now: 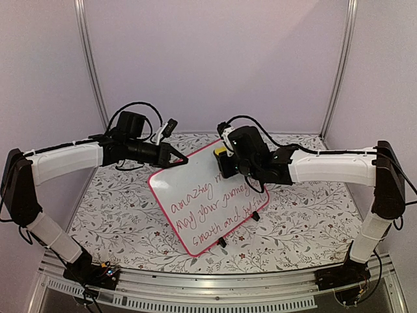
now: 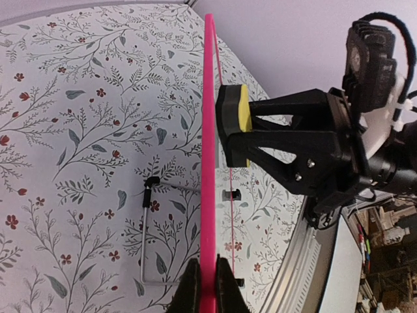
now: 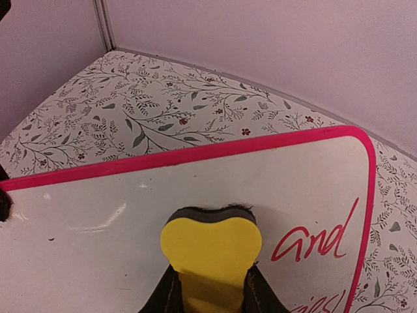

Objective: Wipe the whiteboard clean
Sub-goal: Erase the whiteboard at the center of the board.

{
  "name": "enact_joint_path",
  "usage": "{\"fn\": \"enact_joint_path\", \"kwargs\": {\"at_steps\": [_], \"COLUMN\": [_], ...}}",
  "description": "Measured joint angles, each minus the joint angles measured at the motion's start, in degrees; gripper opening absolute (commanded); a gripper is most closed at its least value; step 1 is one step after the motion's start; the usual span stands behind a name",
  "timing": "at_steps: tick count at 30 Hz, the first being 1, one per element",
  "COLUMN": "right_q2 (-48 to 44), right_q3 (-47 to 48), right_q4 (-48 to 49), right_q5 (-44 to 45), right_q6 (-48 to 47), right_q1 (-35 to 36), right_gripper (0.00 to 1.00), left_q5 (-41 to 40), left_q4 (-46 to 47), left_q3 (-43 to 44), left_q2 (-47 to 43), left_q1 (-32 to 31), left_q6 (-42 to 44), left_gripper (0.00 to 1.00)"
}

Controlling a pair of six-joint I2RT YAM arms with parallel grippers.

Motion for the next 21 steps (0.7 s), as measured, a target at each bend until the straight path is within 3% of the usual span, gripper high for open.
{"fn": "enact_joint_path", "kwargs": {"at_steps": [7, 21], "right_q2": [0.00, -4.17], "right_q3": [-0.50, -10.71], "right_q4": [0.63, 4.35], "right_q5": [-0.04, -0.24], "right_q6": [0.00, 3.54], "right_q1": [-0.04, -0.04], "right_gripper": [0.26, 0.26], "left_q5": [0.00, 0.02], "left_q4": [-0.02, -0.02], "left_q3": [0.00, 0.00], "left_q2": [0.00, 0.00], "left_q1": [0.00, 0.00], "left_q6": [0.00, 0.00], "left_gripper": [0.00, 0.00]}}
